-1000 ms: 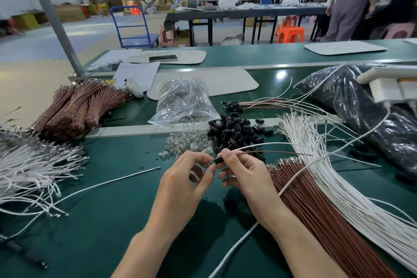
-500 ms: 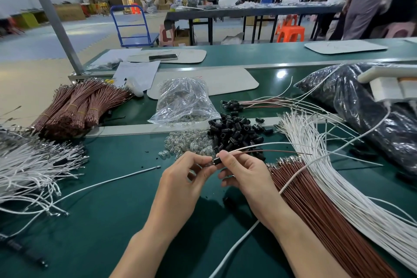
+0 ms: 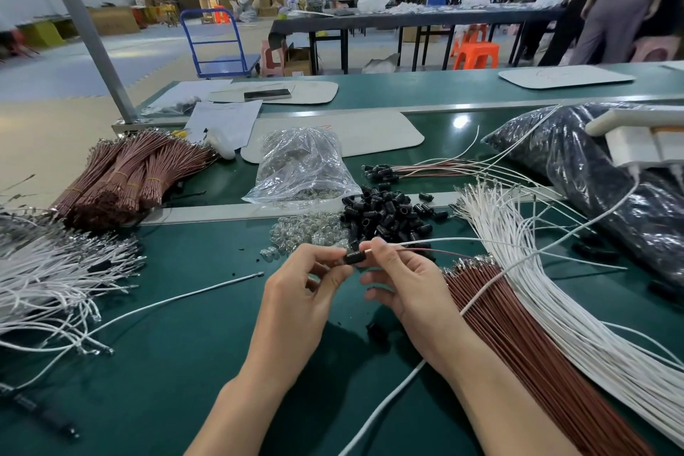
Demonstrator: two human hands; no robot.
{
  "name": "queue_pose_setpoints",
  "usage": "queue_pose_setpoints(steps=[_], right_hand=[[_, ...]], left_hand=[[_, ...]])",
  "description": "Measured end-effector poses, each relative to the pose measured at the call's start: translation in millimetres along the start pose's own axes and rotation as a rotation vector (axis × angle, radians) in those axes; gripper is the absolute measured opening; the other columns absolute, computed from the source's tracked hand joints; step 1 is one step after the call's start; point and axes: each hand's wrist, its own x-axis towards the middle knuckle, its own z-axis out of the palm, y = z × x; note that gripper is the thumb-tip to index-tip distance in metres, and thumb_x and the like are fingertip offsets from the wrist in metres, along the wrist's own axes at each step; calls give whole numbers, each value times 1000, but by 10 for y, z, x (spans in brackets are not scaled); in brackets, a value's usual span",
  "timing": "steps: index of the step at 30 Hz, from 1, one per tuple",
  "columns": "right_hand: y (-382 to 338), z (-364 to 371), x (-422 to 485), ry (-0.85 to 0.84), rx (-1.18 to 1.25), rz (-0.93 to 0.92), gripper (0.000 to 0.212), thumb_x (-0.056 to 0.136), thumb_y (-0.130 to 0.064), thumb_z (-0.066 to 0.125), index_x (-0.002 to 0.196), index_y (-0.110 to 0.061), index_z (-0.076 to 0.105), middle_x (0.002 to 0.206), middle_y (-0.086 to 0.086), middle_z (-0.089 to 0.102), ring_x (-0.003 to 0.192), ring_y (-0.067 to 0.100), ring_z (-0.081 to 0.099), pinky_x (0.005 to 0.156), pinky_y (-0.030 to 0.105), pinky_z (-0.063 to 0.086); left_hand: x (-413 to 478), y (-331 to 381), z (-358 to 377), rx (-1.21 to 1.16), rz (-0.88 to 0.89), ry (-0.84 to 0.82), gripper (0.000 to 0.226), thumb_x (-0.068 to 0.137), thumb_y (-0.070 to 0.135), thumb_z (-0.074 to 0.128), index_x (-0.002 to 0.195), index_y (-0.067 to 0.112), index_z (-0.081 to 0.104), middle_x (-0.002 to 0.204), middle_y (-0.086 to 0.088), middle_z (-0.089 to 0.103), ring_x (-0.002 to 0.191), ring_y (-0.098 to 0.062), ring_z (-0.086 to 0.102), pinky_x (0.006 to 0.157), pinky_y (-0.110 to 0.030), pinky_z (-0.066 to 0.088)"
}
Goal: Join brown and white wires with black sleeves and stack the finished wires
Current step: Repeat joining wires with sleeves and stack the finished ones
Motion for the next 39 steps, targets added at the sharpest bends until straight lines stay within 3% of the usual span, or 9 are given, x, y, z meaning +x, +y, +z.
queue_pose_setpoints(steps=[4,8,12,16,19,22,29,35,39], right_hand=[[7,-12,8,57,35,-16,18,73,-34,79,84,-21,82,85,4,75,73,11,70,57,20,54],[26,-8,-2,84,11,-46,17,77,-31,77,90,-22,81,91,8,78,80,14,74,61,21,56],[47,1,-10,54,-41,-63,12,81,-25,75,91,-20,79,94,11,78,85,20,76,61,21,56],[58,21,-16,18,-39,-56,18,85,-20,72,100,-10,72,97,13,78,92,25,76,64,22,57],[79,48,-15,23,8,-50,21,76,-22,75,94,-11,76,91,12,78,82,18,75,67,19,57],[102,66,-19,8,1,-57,16,74,-25,78,88,-17,80,86,9,76,76,14,72,68,20,57],[122,101,-35,-18,-26,-73,12,77,-32,75,87,-26,80,99,11,77,91,21,75,65,22,56],[139,87,-26,-44,-37,-66,14,82,-29,70,91,-18,74,101,9,78,96,21,75,62,21,56],[163,59,-8,-83,-70,-52,10,95,-19,63,99,-10,66,102,9,78,98,23,75,62,20,55]], left_hand=[[-17,-17,-11,27,-72,-11,20,92,54,66,110,46,63,94,20,67,83,-8,63,67,-12,46],[-50,-8,27,142,-162,-70,40,90,70,51,119,44,58,91,24,61,72,-4,59,61,-19,44],[-67,26,41,327,-166,-104,44,93,76,30,101,40,54,82,30,60,69,-2,57,58,-29,40],[-86,50,74,391,-200,-70,51,93,77,18,80,33,41,56,7,57,69,-5,56,54,-33,38],[-90,71,84,385,-234,-41,59,90,82,14,77,30,39,53,4,54,59,-12,54,56,-36,41],[-89,71,86,382,-261,-23,64,86,88,14,79,29,40,57,4,56,59,-12,55,60,-38,45],[-72,61,85,309,-295,65,55,89,82,31,80,29,42,57,7,57,57,-9,54,55,-35,39],[-82,70,90,462,-238,32,61,88,81,14,75,27,37,55,4,53,55,-9,51,53,-36,37],[-65,39,48,533,-207,18,60,91,77,14,69,25,34,51,3,49,51,-10,47,51,-35,35]])
